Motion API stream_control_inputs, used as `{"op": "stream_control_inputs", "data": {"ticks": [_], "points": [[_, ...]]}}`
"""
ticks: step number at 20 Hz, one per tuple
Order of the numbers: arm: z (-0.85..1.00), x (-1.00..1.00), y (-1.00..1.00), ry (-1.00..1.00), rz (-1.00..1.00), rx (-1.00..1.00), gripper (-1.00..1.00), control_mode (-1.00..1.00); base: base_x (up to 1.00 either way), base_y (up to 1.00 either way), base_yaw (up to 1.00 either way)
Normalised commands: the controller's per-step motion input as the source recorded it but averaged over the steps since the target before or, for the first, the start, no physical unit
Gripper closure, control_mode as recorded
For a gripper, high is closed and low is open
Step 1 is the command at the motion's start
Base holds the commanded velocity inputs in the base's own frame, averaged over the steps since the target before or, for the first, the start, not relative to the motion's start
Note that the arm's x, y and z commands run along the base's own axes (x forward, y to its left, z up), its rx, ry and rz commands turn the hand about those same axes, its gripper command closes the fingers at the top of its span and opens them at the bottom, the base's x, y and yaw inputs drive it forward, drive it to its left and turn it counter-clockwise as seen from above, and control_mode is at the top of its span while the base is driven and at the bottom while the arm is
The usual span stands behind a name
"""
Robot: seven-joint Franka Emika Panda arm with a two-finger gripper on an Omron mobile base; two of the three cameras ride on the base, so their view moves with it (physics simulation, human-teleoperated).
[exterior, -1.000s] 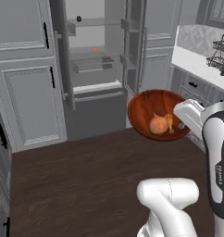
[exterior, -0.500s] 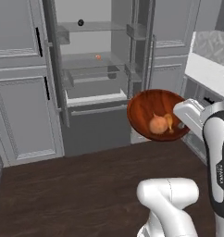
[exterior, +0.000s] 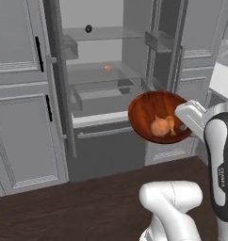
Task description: Pick the chicken drumstick and onion from their plates and place them in the bowl. Then put the bowl in the fridge.
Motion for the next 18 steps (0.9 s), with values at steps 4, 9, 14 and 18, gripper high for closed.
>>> {"op": "stream_control_inputs", "data": {"ticks": [4,9,14,18], "points": [[0.00,0.00,0.00,0.00,0.00,0.00,1.00,1.00,0.96,0.00,0.00],[0.00,0.00,0.00,0.00,0.00,0.00,1.00,1.00,1.00,0.00,0.00],[0.00,0.00,0.00,0.00,0.00,0.00,1.00,1.00,0.56,0.00,0.00],[0.00,0.00,0.00,0.00,0.00,0.00,1.00,1.00,0.56,0.00,0.00]]}}
